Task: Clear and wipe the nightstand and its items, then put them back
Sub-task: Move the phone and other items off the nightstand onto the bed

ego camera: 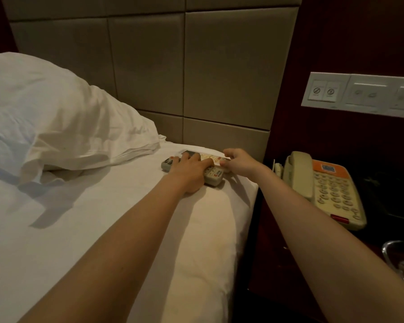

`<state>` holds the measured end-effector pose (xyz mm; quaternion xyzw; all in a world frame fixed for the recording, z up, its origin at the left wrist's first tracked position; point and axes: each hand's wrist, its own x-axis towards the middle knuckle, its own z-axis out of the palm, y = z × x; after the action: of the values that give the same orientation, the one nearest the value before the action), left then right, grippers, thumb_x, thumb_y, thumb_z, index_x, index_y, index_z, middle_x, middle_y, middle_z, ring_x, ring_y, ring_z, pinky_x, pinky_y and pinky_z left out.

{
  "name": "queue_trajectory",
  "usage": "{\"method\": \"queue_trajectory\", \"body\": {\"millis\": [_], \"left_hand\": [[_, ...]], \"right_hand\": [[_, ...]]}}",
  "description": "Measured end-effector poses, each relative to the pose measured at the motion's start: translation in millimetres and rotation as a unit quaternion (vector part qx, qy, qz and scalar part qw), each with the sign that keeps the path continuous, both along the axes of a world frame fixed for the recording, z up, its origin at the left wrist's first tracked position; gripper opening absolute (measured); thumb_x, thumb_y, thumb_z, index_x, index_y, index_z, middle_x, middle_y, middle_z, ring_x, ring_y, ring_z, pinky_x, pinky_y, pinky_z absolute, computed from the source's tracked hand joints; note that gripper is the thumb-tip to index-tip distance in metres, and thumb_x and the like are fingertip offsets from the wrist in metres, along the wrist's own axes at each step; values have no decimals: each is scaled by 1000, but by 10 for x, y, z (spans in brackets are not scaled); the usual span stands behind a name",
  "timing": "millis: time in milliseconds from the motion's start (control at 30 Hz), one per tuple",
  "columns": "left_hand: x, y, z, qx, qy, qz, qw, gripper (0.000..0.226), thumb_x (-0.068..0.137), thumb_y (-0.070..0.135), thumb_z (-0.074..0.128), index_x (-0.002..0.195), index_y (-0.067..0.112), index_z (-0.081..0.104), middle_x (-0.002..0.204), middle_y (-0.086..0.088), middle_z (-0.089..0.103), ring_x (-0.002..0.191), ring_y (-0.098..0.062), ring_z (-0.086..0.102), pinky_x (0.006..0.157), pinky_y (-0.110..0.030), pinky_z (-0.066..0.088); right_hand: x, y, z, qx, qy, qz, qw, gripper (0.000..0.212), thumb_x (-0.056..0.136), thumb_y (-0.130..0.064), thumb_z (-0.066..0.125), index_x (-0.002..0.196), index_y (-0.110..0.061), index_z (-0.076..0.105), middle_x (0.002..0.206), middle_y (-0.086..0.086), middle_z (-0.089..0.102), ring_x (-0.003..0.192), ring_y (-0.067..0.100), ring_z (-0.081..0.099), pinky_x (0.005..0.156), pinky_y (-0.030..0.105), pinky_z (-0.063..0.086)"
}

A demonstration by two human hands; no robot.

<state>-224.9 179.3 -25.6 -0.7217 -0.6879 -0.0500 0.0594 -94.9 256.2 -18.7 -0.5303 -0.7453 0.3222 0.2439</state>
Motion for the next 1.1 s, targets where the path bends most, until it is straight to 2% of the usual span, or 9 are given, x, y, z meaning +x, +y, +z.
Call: {"method": "queue_trajectory", "body": {"millis": [167,300,400,467,567,667,800,933,1100], "left_hand": [[67,-14,-19,2,8,10,1000,50,96,22,40,143,31,28,146,-10,31,135,-33,24,111,-53,18],[110,-49,-5,22,17,36,999,48,96,23,43,142,30,31,144,-11,32,135,-32,27,109,-53,21],[99,-48,39,36,4,51,998,52,92,17,50,139,30,33,140,-11,35,130,-32,31,106,-51,26],[91,-68,84,32,-10,54,998,57,90,22,55,140,32,29,141,-12,34,130,-32,32,105,-51,26],[123,-144,201,10,-28,62,998,70,87,41,60,144,32,21,145,-15,28,134,-35,28,108,-51,23],[254,-279,310,9,-22,57,998,68,88,35,59,144,30,21,145,-16,27,135,-35,26,108,-51,23],[520,-453,399,12,-22,33,999,59,89,25,55,141,24,29,143,-14,31,134,-33,27,108,-50,23],[880,-628,502,24,-33,8,999,50,89,15,44,138,17,34,141,-15,34,133,-34,29,108,-50,22],[1380,-891,552,-1,-36,-39,999,51,89,20,46,138,14,31,141,-18,32,133,-36,28,108,-48,22]], "right_hand": [[14,-97,6,-1,-8,-11,1000,53,94,-2,43,145,-4,29,145,15,39,129,30,44,104,39,41],[5,-180,-3,-1,-6,-13,1000,56,92,3,39,146,-6,27,150,14,32,136,28,35,111,38,33],[16,-229,5,19,-21,-11,1000,58,91,5,37,146,-11,29,150,11,32,137,26,33,110,33,33],[34,-288,48,34,-25,-4,999,58,91,6,38,146,-10,30,150,11,34,136,26,35,105,30,34],[98,-421,163,48,-22,-1,999,60,89,9,37,145,-8,31,149,12,34,136,26,34,104,29,34],[230,-611,252,64,-22,-2,998,61,86,11,36,144,-8,33,147,11,37,136,26,35,104,30,33],[502,-859,314,84,-14,-20,996,59,85,11,35,140,-8,37,145,10,41,131,25,41,80,22,38],[885,-1082,420,114,-12,-74,991,53,85,7,41,135,-11,43,141,13,39,128,27,40,89,28,39],[1409,-1375,432,135,-13,-140,981,42,89,1,44,128,-14,46,134,12,42,102,24,51,68,29,38]]}}
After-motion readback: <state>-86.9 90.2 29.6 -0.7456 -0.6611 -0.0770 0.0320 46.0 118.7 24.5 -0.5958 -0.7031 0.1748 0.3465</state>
